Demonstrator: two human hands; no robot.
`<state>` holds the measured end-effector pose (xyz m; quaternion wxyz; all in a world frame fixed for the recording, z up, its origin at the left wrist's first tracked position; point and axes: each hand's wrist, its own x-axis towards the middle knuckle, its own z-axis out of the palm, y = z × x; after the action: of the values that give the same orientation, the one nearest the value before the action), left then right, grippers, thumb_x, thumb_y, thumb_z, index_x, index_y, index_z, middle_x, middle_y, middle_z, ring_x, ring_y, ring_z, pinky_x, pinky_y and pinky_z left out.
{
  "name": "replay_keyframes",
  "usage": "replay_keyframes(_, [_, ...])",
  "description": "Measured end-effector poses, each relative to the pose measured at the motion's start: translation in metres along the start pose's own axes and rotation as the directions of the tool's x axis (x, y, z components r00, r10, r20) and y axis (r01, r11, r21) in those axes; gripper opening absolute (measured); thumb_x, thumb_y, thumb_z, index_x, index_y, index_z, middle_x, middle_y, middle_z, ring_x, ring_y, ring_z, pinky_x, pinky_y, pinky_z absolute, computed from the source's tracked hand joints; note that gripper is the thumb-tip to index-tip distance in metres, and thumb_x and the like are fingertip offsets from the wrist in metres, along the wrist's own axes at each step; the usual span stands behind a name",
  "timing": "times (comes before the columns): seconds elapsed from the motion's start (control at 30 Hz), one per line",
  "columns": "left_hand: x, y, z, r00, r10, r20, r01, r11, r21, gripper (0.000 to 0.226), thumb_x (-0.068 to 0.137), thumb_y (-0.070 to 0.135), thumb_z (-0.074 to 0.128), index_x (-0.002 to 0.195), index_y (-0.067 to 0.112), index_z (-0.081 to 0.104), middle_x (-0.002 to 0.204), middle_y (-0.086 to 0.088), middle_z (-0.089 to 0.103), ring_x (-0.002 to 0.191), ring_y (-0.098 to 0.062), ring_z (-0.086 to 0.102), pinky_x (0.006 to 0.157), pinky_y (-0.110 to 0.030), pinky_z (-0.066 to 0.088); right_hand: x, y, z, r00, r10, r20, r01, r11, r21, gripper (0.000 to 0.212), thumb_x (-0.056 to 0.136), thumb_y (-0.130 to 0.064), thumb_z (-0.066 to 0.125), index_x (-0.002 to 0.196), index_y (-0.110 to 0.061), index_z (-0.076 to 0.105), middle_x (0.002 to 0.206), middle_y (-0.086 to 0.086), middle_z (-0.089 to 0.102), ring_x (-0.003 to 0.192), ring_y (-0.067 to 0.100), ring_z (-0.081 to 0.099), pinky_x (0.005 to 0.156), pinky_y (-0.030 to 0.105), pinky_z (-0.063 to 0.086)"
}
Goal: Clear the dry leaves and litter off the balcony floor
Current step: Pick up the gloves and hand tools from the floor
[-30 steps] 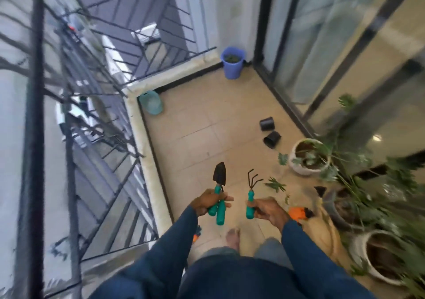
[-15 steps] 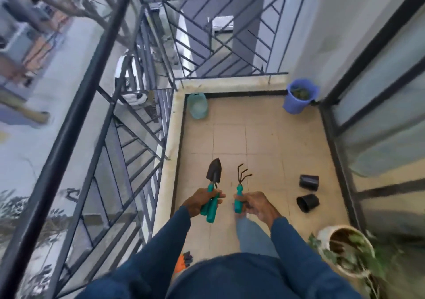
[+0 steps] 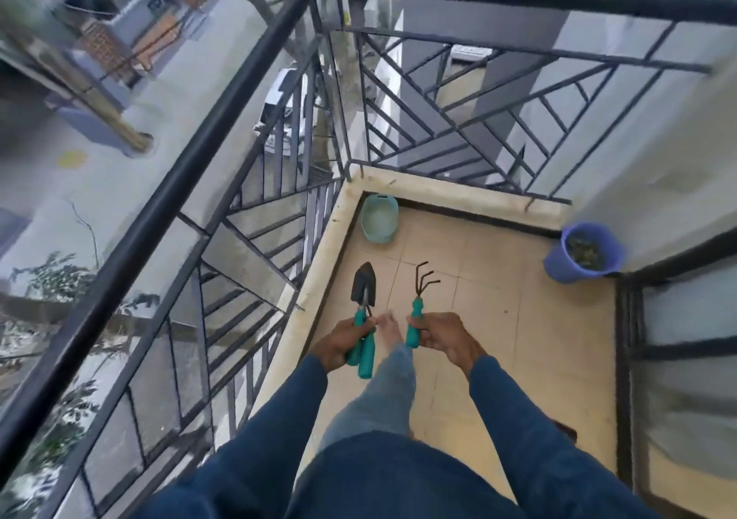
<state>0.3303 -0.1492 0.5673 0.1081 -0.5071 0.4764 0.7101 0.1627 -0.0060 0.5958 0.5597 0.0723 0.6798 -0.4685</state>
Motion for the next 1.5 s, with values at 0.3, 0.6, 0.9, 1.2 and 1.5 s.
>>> replay_keyframes(0.3, [0.158,0.134,-0.023,0.998,-0.026,-0.064,0.026,1.000,-0.001,0.030,0.105,0.034,0.056,0.127,0.015,0.064,0.107,-0.001,0.065,0.091,-0.013,0.060,0.076,-0.024,0.051,0.171,-0.130,0.016,0.998,0.062,-0.025,-0.064,0.993,-0.104,0.015,0.086,-0.007,0.079,0.096,-0.011,0.068,0.085,0.003,0.076,0.084,0.022,0.072,0.067,0.029,0.060])
replay_keyframes(0.6, [0.358,0.194,-0.042,0.976,-0.054,-0.209,0.057,0.998,0.006,0.008,0.102,0.035,0.063,0.100,0.027,0.064,0.093,0.001,0.062,0.076,-0.012,0.053,0.063,-0.023,0.048,0.401,-0.183,0.019,0.986,0.164,-0.034,-0.167,0.969,-0.181,0.028,0.076,0.004,0.084,0.101,0.000,0.072,0.084,0.016,0.073,0.064,0.022,0.070,0.050,0.027,0.054])
replay_keyframes(0.9, [0.616,0.163,-0.069,0.949,0.013,-0.315,0.012,0.997,0.075,0.018,0.101,0.027,0.066,0.085,0.022,0.058,0.071,-0.004,0.049,0.049,-0.006,0.043,0.043,-0.018,0.038,0.715,-0.149,0.029,0.983,0.039,-0.178,-0.146,0.750,-0.645,0.043,0.072,-0.038,0.085,0.099,-0.007,0.073,0.097,0.008,0.074,0.090,0.019,0.072,0.069,0.025,0.056])
replay_keyframes(1.2, [0.772,0.094,-0.097,0.938,0.021,-0.346,0.025,0.991,0.128,0.017,0.099,0.027,0.067,0.095,0.011,0.064,0.069,0.000,0.052,0.055,-0.010,0.047,0.047,-0.023,0.043,0.898,-0.160,0.063,0.992,-0.045,-0.116,-0.067,0.591,-0.804,0.043,0.067,-0.030,0.086,0.099,-0.007,0.068,0.100,0.008,0.073,0.090,0.023,0.071,0.059,0.027,0.053])
replay_keyframes(1.5, [0.819,0.084,-0.117,0.944,0.020,-0.328,0.028,0.990,0.141,0.019,0.098,0.028,0.069,0.091,0.011,0.067,0.069,0.000,0.053,0.060,-0.011,0.048,0.050,-0.021,0.047,0.961,-0.128,0.071,0.985,-0.132,-0.110,-0.032,0.488,-0.873,0.051,0.079,-0.024,0.080,0.122,-0.005,0.061,0.126,0.015,0.065,0.116,0.033,0.063,0.089,0.034,0.052])
